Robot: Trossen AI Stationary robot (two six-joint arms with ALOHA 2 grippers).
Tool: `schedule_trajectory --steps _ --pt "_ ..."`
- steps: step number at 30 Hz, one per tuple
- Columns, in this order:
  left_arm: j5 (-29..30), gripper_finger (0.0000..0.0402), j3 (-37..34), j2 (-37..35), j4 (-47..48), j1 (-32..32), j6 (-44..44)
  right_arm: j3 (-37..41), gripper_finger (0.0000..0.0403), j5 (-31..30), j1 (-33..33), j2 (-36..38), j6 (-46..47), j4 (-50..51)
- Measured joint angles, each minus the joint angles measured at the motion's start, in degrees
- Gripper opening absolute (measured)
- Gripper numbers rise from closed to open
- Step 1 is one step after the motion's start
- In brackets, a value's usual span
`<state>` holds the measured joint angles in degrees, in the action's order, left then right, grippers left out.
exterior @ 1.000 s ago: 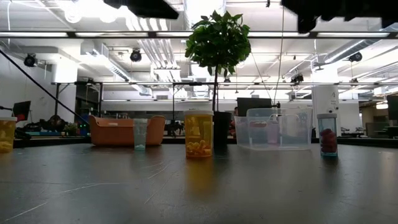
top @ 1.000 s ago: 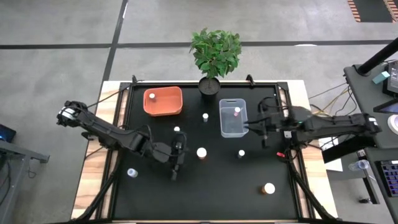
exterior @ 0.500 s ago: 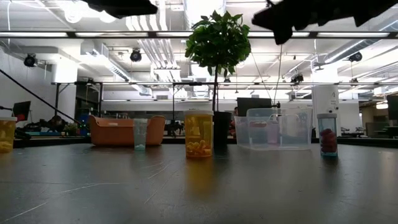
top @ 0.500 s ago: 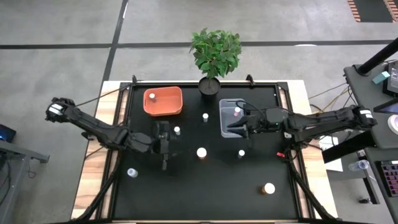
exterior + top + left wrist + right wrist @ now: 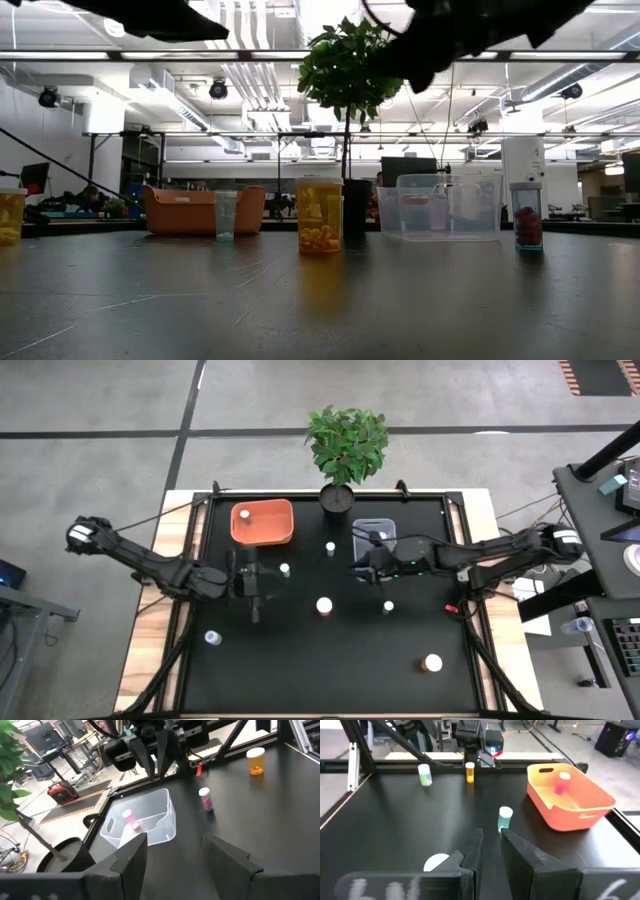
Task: Pick and place medicine bottles into bin by pill shape (circle, oval)
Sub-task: Put the blue capsule pill bottle into the transparent bin
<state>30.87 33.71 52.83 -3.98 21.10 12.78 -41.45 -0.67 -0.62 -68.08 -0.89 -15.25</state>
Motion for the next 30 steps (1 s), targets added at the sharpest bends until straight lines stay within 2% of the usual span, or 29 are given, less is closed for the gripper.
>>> schedule_trajectory --steps 13,22,30 --pt "0.1 0.0178 -6.1 -7.0 0.4 0.0 0.0 -12.6 0.0059 -1.2 0.0 -15.6 -3.3 0.7" --pt "0.1 0.0178 -8.2 -11.5 0.3 0.0 0.1 -25.7 0.0059 -3.1 0.0 -25.2 -2.8 16.0" --pt "1.4 0.0178 -10.4 -15.2 0.3 0.0 1.1 -34.9 0.0059 -4.0 0.2 -33.4 -2.3 22.5"
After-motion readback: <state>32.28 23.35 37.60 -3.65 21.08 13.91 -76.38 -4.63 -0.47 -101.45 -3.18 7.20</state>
